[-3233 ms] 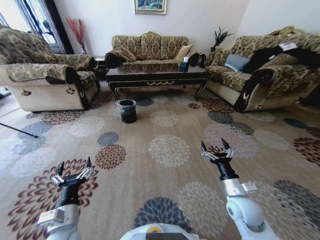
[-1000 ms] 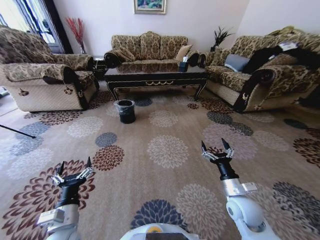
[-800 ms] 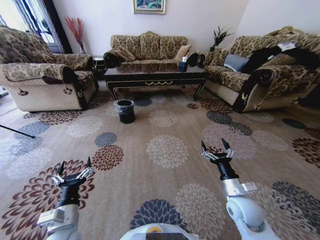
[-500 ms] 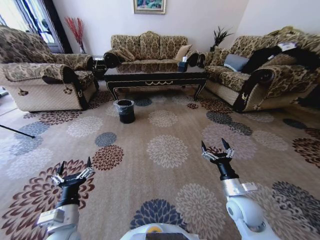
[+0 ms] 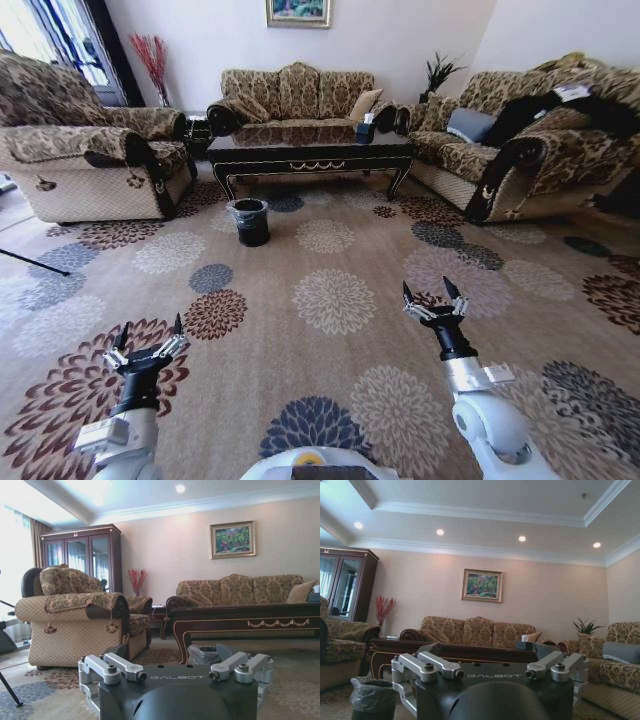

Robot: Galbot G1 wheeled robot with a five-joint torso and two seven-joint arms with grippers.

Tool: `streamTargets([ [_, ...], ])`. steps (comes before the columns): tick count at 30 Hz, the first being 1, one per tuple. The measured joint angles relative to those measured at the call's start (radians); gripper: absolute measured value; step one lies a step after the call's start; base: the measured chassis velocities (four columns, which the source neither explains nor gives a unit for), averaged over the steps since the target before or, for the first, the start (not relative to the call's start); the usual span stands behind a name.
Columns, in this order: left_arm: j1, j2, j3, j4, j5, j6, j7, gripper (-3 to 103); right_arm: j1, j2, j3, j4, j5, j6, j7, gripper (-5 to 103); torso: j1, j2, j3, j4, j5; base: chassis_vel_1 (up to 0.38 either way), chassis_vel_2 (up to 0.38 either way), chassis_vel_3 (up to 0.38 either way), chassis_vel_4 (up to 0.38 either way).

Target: Move to the front of the table and pick up the trash from the floor, then place it into the trash bin.

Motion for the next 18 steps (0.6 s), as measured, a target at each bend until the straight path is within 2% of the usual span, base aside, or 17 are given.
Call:
streamTargets([
  [18, 0.000, 0.000, 0.000, 0.000, 0.000, 0.000, 0.000, 100, 0.000, 0.000, 0.000, 0.000, 0.000, 0.000, 0.000, 100, 0.000, 0.000, 0.000, 0.0000, 0.0000, 0.000, 0.000, 0.000, 0.000],
])
